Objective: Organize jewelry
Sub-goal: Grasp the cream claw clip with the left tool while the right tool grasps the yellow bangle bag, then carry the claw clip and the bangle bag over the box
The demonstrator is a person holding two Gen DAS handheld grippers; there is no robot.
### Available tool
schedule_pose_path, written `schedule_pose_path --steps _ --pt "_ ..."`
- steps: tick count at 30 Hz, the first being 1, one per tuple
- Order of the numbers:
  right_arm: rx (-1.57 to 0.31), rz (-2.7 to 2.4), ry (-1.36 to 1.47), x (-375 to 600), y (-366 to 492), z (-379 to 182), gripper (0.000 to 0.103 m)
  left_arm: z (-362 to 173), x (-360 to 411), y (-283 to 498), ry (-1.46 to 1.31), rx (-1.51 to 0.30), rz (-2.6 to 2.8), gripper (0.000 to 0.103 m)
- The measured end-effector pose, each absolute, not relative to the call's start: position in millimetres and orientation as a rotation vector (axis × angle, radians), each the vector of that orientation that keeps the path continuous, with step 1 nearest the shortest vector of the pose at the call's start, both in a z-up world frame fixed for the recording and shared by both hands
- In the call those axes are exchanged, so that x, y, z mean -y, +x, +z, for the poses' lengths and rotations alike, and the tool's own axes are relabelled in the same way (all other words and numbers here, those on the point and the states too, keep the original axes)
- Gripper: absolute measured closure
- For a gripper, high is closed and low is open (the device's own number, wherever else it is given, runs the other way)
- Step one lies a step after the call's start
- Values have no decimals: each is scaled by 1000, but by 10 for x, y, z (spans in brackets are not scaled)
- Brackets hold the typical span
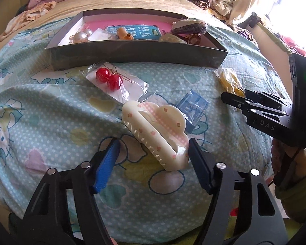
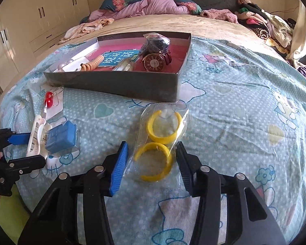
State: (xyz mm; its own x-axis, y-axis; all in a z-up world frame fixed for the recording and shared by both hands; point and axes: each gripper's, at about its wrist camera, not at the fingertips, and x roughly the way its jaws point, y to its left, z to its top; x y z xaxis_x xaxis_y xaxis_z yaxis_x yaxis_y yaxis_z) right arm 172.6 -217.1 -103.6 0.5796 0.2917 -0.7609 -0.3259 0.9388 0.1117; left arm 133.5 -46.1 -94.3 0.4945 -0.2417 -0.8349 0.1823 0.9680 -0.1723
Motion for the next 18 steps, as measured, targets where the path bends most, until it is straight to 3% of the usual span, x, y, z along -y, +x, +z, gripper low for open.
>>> schedule_pose_path --steps 2,3,6,18 --pt "-875 365 -38 2181 1725 -1025 62 -946 471 1347 -65 -1020 -267 52" --pt "-870 367 -36 2189 1719 -1015 62 -944 475 1345 -69 -1016 -278 61" --pt "-858 376 -20 2205 1691 -965 63 -933 447 1343 -82 -1010 -279 72" --pt "-780 430 -14 2135 1532 -591 63 -664 278 1191 -117 -937 -285 79"
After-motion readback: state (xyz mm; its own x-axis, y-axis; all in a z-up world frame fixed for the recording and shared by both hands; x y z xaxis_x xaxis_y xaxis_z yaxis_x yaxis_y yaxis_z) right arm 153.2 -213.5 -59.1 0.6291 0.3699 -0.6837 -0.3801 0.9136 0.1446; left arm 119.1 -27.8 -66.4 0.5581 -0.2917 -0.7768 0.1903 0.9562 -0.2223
